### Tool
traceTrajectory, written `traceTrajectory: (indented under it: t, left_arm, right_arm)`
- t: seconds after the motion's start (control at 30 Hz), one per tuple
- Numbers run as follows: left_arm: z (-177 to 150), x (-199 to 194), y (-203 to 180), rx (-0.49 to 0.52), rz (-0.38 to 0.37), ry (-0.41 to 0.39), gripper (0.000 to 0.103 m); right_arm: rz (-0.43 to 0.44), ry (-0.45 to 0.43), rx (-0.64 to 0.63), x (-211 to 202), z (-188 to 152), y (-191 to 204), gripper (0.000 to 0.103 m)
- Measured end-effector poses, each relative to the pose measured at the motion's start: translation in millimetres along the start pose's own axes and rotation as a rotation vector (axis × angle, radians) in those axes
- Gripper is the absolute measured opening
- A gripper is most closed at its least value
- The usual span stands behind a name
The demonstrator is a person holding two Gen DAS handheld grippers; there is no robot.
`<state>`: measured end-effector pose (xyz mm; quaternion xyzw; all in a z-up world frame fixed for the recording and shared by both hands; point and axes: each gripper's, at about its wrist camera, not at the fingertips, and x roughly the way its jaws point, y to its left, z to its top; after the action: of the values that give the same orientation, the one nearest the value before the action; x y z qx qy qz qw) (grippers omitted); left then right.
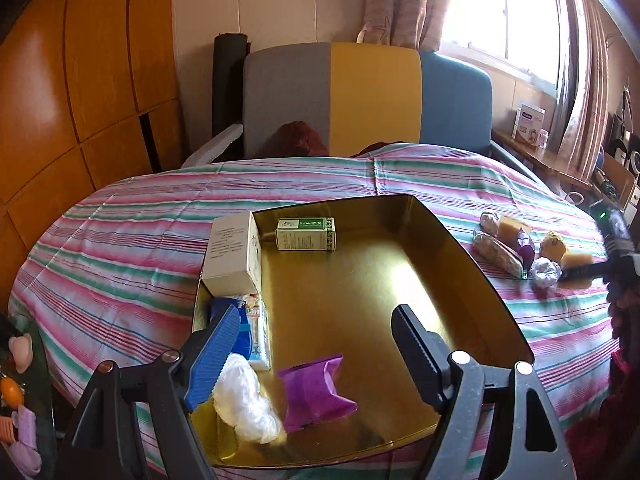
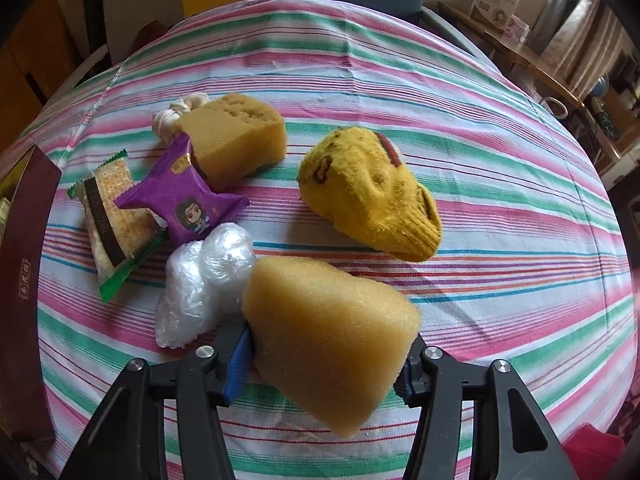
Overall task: Organize objects
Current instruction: 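Carry the yellow sponge into the gold tray and open the right tool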
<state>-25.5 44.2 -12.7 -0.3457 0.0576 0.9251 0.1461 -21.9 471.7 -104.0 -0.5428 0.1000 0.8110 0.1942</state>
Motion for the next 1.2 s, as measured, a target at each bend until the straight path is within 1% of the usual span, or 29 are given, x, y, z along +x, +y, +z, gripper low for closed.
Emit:
traceTrajectory:
  t: [0.17,0.23,0.3,0.33,0.43,0.53,0.6,0.67,0.77,0.87,0.93,1.0,1.07,1.13,1.17,1.2]
  left_arm:
    - [-5.2,4.8,9.0,-0.021,-0.007,0.018,0.080]
    - [-6.7,5.2,14.8,-0.039,-0.012,0.021,0.080]
    - [-7.4,5.2,23.2,-0.058,-0.006,0.024,0.080]
    - [-7.5,4.0,29.0,-0.067,0.004,0.023,0.080]
    - [-5.6,1.0,44.7,-0.091,0.024,0.022,0.080]
    - [-5.2,-2.3,64.6,-0.142,0.040,0.035,0.080]
    - [-5.9,-3.7,76.2,-0.174,0.062,0.035,0.079]
    - [-6.8,-4.8,86.5,-0.192,0.068,0.029,0.078]
    - [-7.7,-3.8,95.1,-0.201,0.069,0.023,0.078]
    - [-8.6,1.4,100.3,-0.215,0.067,0.029,0.077]
    - [-10.2,4.3,103.6,-0.224,0.066,0.037,0.077]
    - [-12.6,8.1,107.4,-0.242,0.057,0.054,0.077]
    - [-15.0,11.2,110.2,-0.249,0.052,0.067,0.077]
    - [-16.1,13.2,111.5,-0.247,0.052,0.072,0.077]
    - [-17.3,13.2,111.3,-0.248,0.051,0.073,0.077]
    - [-17.8,14.2,110.8,-0.248,0.046,0.076,0.077]
  right_arm:
    - [0.021,-0.123,0.115,-44.7,1.8,-17.3,0.056]
    - [0.031,-0.168,0.120,-63.8,2.8,-13.6,0.056]
    - [0.067,-0.203,0.104,-81.1,4.7,-2.2,0.056]
    - [0.091,-0.218,0.087,-88.9,6.0,6.6,0.056]
    - [0.183,-0.253,-0.001,-108.2,10.4,50.9,0.056]
    - [0.296,-0.270,-0.131,-122.1,10.8,114.9,0.056]
    - [0.359,-0.259,-0.203,-122.1,9.1,156.3,0.056]
    - [0.423,-0.227,-0.275,-116.6,8.3,200.6,0.056]
    - [0.456,-0.182,-0.356,-102.2,4.6,263.3,0.057]
    - [0.489,-0.110,-0.372,-76.0,8.5,311.9,0.057]
    - [0.493,-0.069,-0.369,-58.2,13.2,334.1,0.057]
    - [0.508,-0.040,-0.348,-45.1,18.0,349.8,0.060]
    - [0.540,-0.010,-0.322,-31.6,22.4,365.5,0.061]
    - [0.589,0.005,-0.290,-25.3,25.9,373.3,0.065]
    - [0.610,0.011,-0.272,-23.1,28.1,373.9,0.071]
    - [0.633,0.012,-0.252,-22.6,29.5,373.5,0.081]
